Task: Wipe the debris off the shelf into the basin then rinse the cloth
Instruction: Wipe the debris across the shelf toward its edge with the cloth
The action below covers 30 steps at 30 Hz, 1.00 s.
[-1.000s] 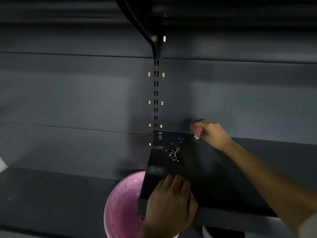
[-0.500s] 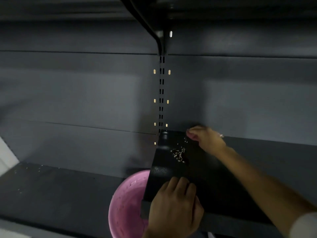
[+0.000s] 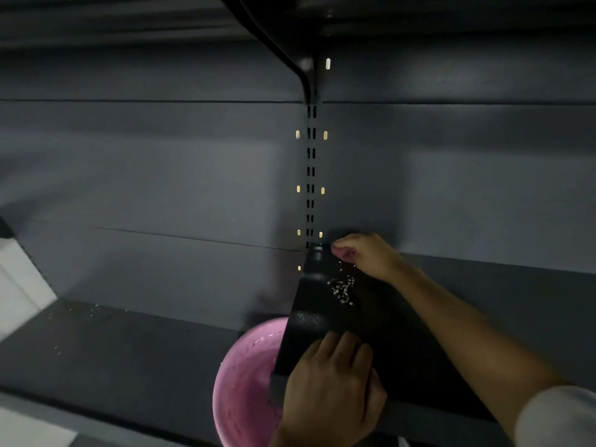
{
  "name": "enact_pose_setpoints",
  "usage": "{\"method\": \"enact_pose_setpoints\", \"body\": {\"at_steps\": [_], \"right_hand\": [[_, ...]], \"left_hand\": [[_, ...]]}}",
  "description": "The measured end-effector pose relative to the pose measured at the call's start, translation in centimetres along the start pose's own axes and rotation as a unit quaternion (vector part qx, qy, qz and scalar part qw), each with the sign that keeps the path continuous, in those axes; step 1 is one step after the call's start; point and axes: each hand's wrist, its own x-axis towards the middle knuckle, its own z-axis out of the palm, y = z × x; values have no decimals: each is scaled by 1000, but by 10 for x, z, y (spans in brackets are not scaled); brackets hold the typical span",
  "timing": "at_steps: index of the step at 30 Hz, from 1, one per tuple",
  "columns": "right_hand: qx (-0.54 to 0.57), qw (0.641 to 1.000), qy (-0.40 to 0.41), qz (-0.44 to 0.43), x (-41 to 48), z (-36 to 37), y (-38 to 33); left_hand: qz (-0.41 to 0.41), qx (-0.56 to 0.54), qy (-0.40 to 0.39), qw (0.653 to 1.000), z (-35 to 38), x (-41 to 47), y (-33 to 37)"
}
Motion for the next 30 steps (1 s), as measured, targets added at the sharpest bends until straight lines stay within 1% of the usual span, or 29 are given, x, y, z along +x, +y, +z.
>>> {"method": "enact_pose_setpoints", "body": {"at_steps": [2, 4, 5, 6, 8, 9, 11, 12, 13, 16, 20, 24, 25, 28, 29, 30], "right_hand": [[39, 999, -30, 3, 2, -6, -3], [26, 998, -58, 2, -2, -14, 0], [35, 998, -52, 4, -5, -19, 3], [64, 998, -26, 2, -10, -24, 8], [130, 989, 64, 12, -20, -33, 22], [134, 987, 88, 32, -25, -35, 28], [90, 990, 69, 87, -35, -31, 38], [66, 991, 55, 98, -38, -24, 41], [59, 992, 48, 96, -40, -17, 38], [119, 990, 19, 76, -39, 1, 7], [101, 994, -22, 36, -37, 16, -27], [123, 989, -37, 76, -53, -4, -41], [138, 987, -19, 80, -59, -13, -44], [163, 975, 90, 121, -80, -40, -42], [155, 970, 109, 149, -90, -46, -40], [140, 967, 106, 186, -101, -47, -37]], "left_hand": [[1, 4, 4, 1000, 1, 0, 0], [-2, 7, 13, 1000, 0, -1, 0], [-2, 9, 23, 1000, 1, -2, 0], [0, 11, 33, 999, 2, -2, 1], [2, 15, 52, 999, 4, -3, 0], [2, 19, 58, 998, 4, -3, 0], [4, 23, 61, 998, 4, -2, 0], [5, 20, 62, 998, 4, -2, 0], [6, 15, 63, 998, 3, -3, -1], [12, 11, 63, 998, 3, -3, -2], [12, 0, 55, 998, -1, -4, -3], [50, -4, 28, 998, -12, -16, -13], [60, -13, 20, 998, -15, -22, -19], [84, -48, 4, 995, -25, -44, -48], [94, -54, -2, 994, -27, -49, -58], [106, -60, -6, 993, -28, -53, -67]]}}
